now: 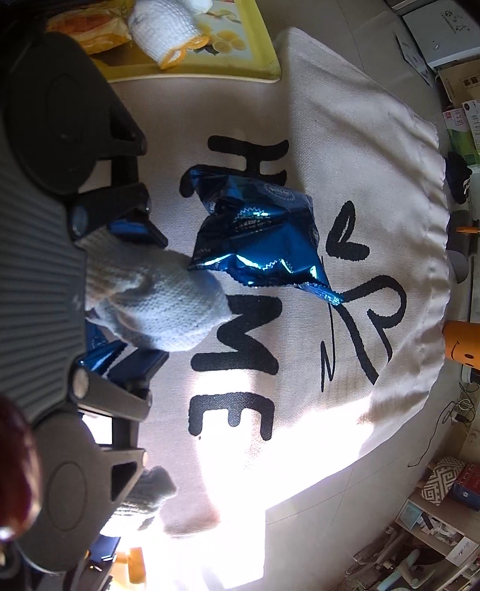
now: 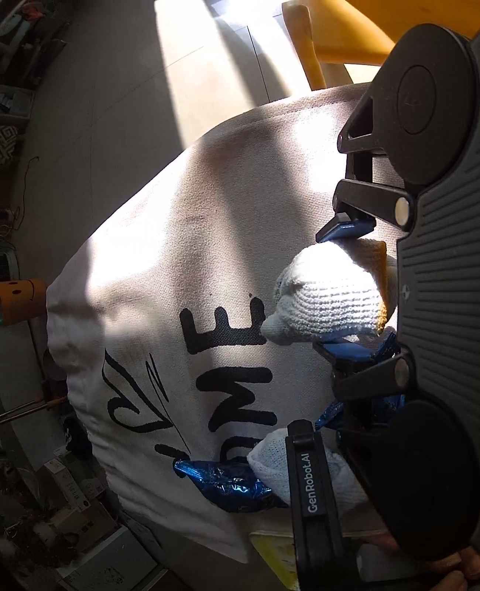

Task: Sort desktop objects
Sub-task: 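Lift the glove off the cloth with the left gripper while the right lifts its glove, then carry the glove to the yellow tray with the left gripper while the right carries its glove there, then open the left gripper over the tray while the right gripper releases its glove there, then move the left gripper to a blue foil packet while the right moves to another packet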

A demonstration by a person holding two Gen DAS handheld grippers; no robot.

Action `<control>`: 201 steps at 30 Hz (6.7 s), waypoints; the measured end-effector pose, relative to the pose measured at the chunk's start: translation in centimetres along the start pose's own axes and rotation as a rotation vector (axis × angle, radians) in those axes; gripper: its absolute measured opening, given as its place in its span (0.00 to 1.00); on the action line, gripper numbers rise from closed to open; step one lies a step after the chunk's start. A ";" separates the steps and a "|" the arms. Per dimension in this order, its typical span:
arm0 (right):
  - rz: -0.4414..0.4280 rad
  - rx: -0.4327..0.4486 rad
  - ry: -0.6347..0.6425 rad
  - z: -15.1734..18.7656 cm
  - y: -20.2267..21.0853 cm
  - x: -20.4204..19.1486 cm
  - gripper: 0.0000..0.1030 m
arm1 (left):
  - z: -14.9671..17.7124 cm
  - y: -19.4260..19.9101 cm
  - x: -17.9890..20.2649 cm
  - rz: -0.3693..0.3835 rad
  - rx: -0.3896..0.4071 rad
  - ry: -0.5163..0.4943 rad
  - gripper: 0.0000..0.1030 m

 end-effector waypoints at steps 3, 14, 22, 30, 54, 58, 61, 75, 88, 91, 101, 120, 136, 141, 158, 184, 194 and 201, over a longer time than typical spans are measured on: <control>-0.009 0.022 -0.007 -0.2 1.3 -0.3 0.53 | -0.3 1.9 -0.1 0.021 0.025 0.012 0.57; -0.076 0.088 0.018 -0.6 4.3 -3.9 0.54 | -0.9 7.2 -1.8 0.039 0.127 0.032 0.55; -0.066 0.042 0.013 -0.1 2.4 -3.8 0.54 | -0.8 4.5 -4.5 -0.004 0.084 0.088 0.83; -0.039 -0.023 -0.018 0.2 -0.7 -1.9 0.54 | 1.0 -0.8 -4.4 -0.034 -0.055 0.074 0.99; -0.050 -0.039 -0.053 -0.1 -1.6 -1.3 0.54 | 2.1 -1.0 -3.0 -0.022 -0.045 0.036 0.55; -0.059 -0.001 -0.046 -0.3 0.2 -1.6 0.54 | 1.6 1.7 -2.5 0.009 -0.002 0.049 0.55; -0.074 0.031 -0.053 -0.6 1.7 -1.9 0.54 | 1.1 3.7 -2.5 0.014 0.039 0.049 0.55; -0.146 0.114 -0.012 -0.9 6.3 -6.0 0.54 | -0.3 9.7 -4.3 0.018 0.155 0.107 0.55; -0.205 0.118 -0.014 -0.8 6.5 -10.2 0.54 | -0.4 12.1 -8.6 -0.013 0.205 0.180 0.55; -0.223 0.110 0.008 -0.5 6.3 -11.9 0.54 | -0.4 12.4 -10.3 -0.033 0.211 0.211 0.55; -0.251 0.096 0.055 0.4 5.6 -15.9 0.54 | -0.3 13.3 -14.5 -0.038 0.223 0.286 0.55; -0.367 0.103 0.084 1.2 4.8 -19.3 0.54 | -1.3 17.2 -21.2 -0.017 0.308 0.379 0.55; -0.646 -0.069 0.110 4.8 -0.5 -28.5 0.54 | 0.8 15.3 -32.9 -0.120 0.232 0.651 0.55; -0.673 -0.077 0.165 6.0 -1.5 -30.9 0.55 | 1.1 13.8 -33.7 -0.128 0.186 0.656 0.55; -0.607 -0.071 0.143 5.1 -1.4 -28.9 0.71 | 1.9 10.6 -32.9 -0.119 0.072 0.661 0.75; -0.302 0.027 0.107 0.5 2.4 -16.3 0.74 | -1.1 11.8 -18.4 -0.028 0.165 0.338 0.99; -0.146 -0.004 0.015 0.4 1.5 -8.7 0.74 | -1.2 9.6 -12.0 0.002 0.120 0.236 0.99; -0.120 -0.044 -0.002 1.3 0.6 -6.2 0.75 | -1.6 8.0 -8.9 0.036 0.095 0.216 0.99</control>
Point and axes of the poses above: each gripper's, at about its wrist camera, not at the fingertips, and y roughly against the way its jaws point, x to its right, z to its underside, the point moved 5 cm from there along -y, roughly the way its jaws point, and after that the axes turned 4 degrees about -x, right-handed, at the moved point
